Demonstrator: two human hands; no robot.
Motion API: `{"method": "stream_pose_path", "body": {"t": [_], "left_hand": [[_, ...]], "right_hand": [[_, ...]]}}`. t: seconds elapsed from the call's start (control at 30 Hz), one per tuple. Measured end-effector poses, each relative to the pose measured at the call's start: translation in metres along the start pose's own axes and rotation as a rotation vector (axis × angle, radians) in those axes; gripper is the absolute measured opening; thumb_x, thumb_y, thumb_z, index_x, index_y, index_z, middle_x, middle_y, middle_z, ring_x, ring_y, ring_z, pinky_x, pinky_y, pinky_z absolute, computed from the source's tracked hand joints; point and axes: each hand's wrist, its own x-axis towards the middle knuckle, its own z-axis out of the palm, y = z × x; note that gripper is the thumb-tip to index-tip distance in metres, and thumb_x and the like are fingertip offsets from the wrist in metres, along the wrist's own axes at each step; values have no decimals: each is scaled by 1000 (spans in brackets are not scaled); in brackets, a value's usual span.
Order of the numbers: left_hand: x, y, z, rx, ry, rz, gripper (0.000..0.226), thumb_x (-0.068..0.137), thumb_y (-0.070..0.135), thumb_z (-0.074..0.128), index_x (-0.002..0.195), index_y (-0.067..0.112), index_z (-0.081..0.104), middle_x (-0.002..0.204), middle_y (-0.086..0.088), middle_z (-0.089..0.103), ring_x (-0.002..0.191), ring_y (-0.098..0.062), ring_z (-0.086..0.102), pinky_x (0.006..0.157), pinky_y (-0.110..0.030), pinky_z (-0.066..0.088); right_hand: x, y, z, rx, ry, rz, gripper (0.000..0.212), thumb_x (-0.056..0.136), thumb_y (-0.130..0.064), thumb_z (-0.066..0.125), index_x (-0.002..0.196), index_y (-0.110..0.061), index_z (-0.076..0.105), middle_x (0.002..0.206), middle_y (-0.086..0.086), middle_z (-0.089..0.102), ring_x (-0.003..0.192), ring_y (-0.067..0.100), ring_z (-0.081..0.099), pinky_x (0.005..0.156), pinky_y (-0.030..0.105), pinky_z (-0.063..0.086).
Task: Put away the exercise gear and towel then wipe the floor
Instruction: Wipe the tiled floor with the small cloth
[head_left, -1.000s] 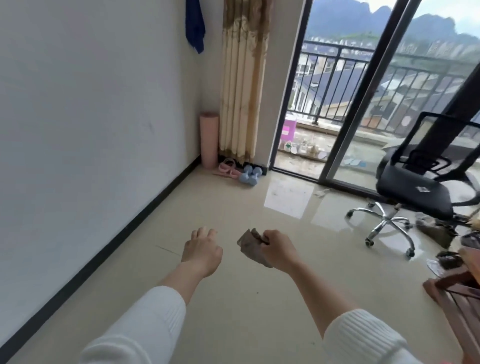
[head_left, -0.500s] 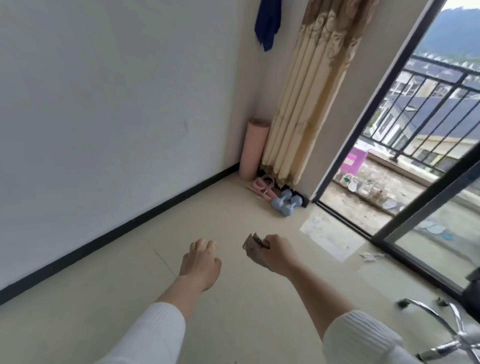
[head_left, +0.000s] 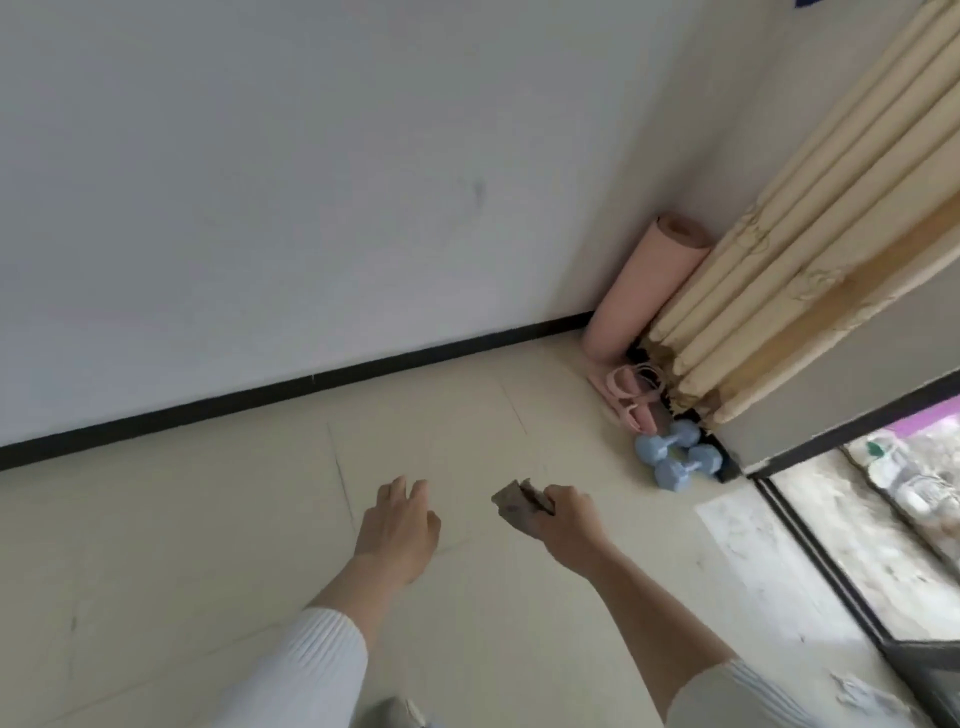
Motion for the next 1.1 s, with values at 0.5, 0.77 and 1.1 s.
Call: {"method": "stream_pose_path", "body": {"t": [0.5, 0.77, 1.1], "left_hand": [[229, -132, 301, -24, 66, -326, 49, 99, 31, 32, 146, 18, 28, 154, -6, 24, 140, -22, 22, 105, -34, 36], [343, -213, 437, -61, 151, -409, 52, 100, 30, 30, 149, 16, 20, 158, -10, 13, 145, -24, 13, 111, -36, 30], [383, -252, 498, -8, 154, -391, 60, 102, 35, 22, 153, 20, -4, 160, -9, -13, 148, -23, -7, 120, -36, 10]], "right_hand": [[317, 77, 264, -138, -217, -283, 35, 87, -37, 56, 64, -15, 42, 62, -1, 47, 53, 16, 40, 47, 27, 28], [461, 110, 379, -310, -16, -494, 14, 88, -21, 45, 77, -12, 49, 71, 1, 52, 62, 21, 47, 48, 27, 30], [504, 186, 479, -307, -41, -661, 50, 94, -41, 44, 141, -23, 41, 146, -9, 39, 137, 13, 31, 107, 29, 24]]}}
